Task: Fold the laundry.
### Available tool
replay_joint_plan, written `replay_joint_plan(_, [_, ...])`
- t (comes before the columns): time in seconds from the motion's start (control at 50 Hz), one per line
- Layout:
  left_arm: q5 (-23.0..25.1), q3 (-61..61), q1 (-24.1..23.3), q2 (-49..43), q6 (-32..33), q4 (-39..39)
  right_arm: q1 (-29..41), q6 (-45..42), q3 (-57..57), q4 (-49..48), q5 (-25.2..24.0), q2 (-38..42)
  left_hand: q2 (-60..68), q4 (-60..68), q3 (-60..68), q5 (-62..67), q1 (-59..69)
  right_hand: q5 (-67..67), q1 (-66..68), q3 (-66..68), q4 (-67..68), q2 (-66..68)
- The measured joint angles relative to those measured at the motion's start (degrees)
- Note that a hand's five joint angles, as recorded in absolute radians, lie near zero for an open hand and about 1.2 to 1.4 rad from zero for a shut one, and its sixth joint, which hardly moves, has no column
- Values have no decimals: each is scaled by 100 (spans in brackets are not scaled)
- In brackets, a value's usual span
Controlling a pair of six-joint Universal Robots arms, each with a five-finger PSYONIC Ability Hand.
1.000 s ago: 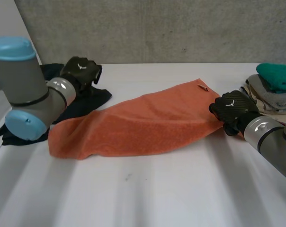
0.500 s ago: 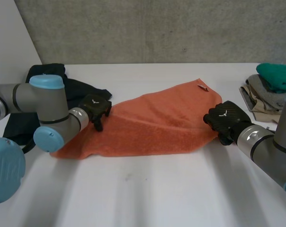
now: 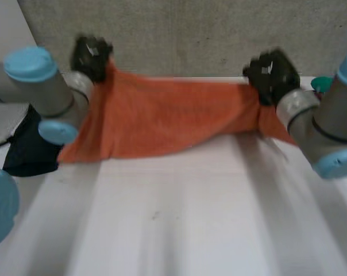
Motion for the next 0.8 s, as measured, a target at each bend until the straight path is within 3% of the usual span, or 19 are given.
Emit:
replay_joint_plan(0.1, [-266, -533, 104, 933, -597, 538, 162, 344, -400, -490, 53, -92, 0, 0, 0, 0, 0, 0, 0, 0, 0, 0])
replay_joint_plan(0.28, [-206, -3817, 332, 3053, -1589, 1208, 254, 676, 500, -723, -439, -553, 15, 11, 12, 0, 0, 27, 0, 0, 0, 0])
replay_joint_plan(0.34, [-102, -4608, 356, 3243, -1541, 1246, 249, 599, 795, -508, -512, -573, 15, 19, 12, 16, 0, 27, 0, 0, 1, 0])
replay_joint_plan(0.44, [91, -6261, 273, 2996, -797, 1073, 225, 154, 1671, 204, -574, -356, 16, 22, 12, 59, 0, 32, 0, 0, 1, 0])
replay_joint_plan(0.5, [-16, -6531, 214, 2797, -446, 815, 208, -26, 1948, 330, -518, -181, -166, -134, -159, -17, -60, 32, 0, 0, 1, 0])
replay_joint_plan(0.58, [-361, -6522, 122, 2760, -160, 278, 197, -98, 2146, 289, -350, -6, -3404, -3377, -3276, -3110, -3358, 32, 0, 0, 1, 0])
replay_joint_plan(0.64, [-622, -6392, 16, 2953, -111, -102, 202, -34, 2209, 195, -226, 7, -4403, -4452, -4331, -4201, -4227, 32, 0, 0, 2, 0])
replay_joint_plan(0.8, [-750, -5761, -277, 3317, -251, -524, 253, 184, 2400, -49, -119, -283, -5117, -5159, -5085, -4946, -4800, 32, 0, 0, 2, 0])
